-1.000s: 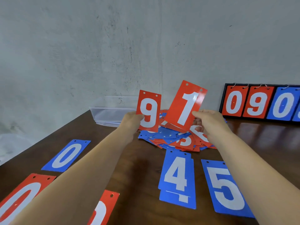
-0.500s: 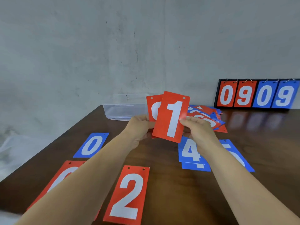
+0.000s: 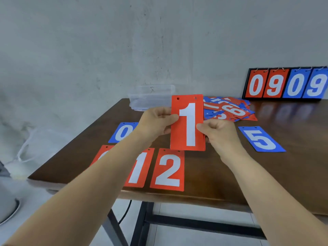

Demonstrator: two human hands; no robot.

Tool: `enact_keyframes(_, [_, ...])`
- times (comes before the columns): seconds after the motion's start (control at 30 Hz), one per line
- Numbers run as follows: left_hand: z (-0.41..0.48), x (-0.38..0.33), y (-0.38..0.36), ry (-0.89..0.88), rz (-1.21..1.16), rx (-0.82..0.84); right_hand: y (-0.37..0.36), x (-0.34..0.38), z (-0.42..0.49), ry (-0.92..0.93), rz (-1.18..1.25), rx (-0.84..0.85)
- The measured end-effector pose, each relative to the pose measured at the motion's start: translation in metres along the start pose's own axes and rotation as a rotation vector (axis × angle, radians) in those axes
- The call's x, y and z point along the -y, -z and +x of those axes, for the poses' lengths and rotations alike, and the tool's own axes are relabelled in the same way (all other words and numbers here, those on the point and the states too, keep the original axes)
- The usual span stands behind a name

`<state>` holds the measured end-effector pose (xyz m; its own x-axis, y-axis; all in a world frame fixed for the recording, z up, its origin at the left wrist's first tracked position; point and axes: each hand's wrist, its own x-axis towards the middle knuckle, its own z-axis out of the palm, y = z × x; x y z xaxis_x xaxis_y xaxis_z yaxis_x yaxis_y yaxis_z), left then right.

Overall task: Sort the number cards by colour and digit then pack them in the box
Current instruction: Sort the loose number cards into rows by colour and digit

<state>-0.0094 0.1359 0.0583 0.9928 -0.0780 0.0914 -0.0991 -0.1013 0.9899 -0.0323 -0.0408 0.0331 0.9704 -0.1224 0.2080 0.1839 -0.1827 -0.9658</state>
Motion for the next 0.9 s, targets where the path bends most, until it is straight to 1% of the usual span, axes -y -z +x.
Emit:
enact_keyframes(0.07, [-0.008,0.0,0.016,-0.025,0.101,-0.029,-0.011,0.002,-0.01,0.015,0.005,0.029])
enact_keyframes(0.1, [-0.012,0.0,0.024,-0.022,0.115,-0.042,-0.015,0.002,-0.014,0.019,0.018,0.033])
enact_keyframes(0.27, [-0.032,0.001,0.07,0.057,0.023,-0.107,-0.029,-0.003,-0.028,0.029,0.034,-0.03])
enact_keyframes(0.33, [-0.041,0.006,0.088,0.098,0.033,-0.123,-0.029,-0.008,-0.031,0.017,0.041,-0.033])
enact_keyframes(0.47, [-0.056,0.027,0.111,0.224,0.26,-0.18,-0.027,-0.016,-0.038,-0.002,-0.01,-0.034])
enact_keyframes(0.53, [-0.059,0.037,0.114,0.255,0.356,-0.207,-0.025,-0.019,-0.039,-0.012,-0.04,-0.039])
enact_keyframes(0.7, [-0.058,0.055,0.105,0.19,0.555,-0.28,-0.018,-0.023,-0.04,-0.029,-0.05,-0.045])
enact_keyframes(0.9, [-0.053,0.076,0.092,0.16,0.937,-0.315,-0.008,-0.026,-0.041,-0.028,-0.063,-0.084])
